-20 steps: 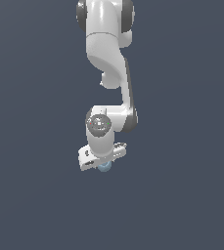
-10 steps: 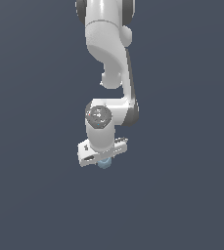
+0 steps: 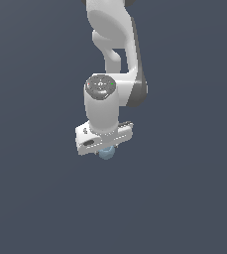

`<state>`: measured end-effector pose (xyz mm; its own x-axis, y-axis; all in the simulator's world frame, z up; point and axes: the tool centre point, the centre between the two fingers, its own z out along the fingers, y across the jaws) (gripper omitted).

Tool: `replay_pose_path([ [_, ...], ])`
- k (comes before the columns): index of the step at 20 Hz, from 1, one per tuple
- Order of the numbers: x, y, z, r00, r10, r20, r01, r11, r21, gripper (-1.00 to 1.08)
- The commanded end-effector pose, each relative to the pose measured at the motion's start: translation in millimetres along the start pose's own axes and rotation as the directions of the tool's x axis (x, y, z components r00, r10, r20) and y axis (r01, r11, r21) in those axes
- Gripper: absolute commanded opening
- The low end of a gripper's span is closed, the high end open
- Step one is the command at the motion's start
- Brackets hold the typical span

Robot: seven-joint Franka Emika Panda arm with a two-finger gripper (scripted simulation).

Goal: Pick up the object and move it to a goal position.

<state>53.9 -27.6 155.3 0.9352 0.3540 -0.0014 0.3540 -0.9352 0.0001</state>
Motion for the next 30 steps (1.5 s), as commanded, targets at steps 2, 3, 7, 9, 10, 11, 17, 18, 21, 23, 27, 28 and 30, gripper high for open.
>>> replay_pose_path([
  [2, -6.5, -5.4, -42.1, 1.0, 0.0, -0.001, 0.0, 1.0, -0.001, -1.0],
  [3, -8.3, -6.8, -54.1, 1.0, 0.0, -0.001, 0.0, 1.0, -0.001, -1.0],
  [7, -15.3, -12.7, -102.0, 1.0, 0.0, -0.001, 0.0, 1.0, -0.001, -1.0],
  [9, -18.6, -15.7, -125.8, 1.0, -0.001, -0.001, 0.001, 1.0, 0.0, -1.0],
  [10, -20.3, -17.1, -137.6, 1.0, -0.001, -0.001, 0.001, 1.0, 0.0, -1.0],
  [11, -21.8, -18.4, -149.4, 1.0, -0.001, -0.001, 0.001, 1.0, 0.0, -1.0],
  [17, -29.8, -25.5, -213.8, 1.0, -0.001, -0.001, 0.001, 1.0, 0.0, -1.0],
  [18, -30.8, -26.4, -222.7, 1.0, -0.001, -0.001, 0.001, 1.0, 0.0, -1.0],
  [21, -33.0, -28.7, -245.4, 1.0, -0.001, -0.001, 0.001, 1.0, 0.0, -1.0],
  [23, -34.0, -29.9, -257.4, 1.0, -0.001, -0.001, 0.001, 1.0, 0.0, -1.0],
  [27, -35.2, -30.9, -274.2, 1.0, 0.0, -0.001, 0.0, 1.0, 0.0, -1.0],
  [28, -35.3, -31.1, -277.0, 1.0, 0.0, -0.001, 0.0, 1.0, 0.0, -1.0],
  [30, -35.4, -31.4, -281.0, 1.0, 0.0, -0.001, 0.0, 1.0, 0.0, -1.0],
])
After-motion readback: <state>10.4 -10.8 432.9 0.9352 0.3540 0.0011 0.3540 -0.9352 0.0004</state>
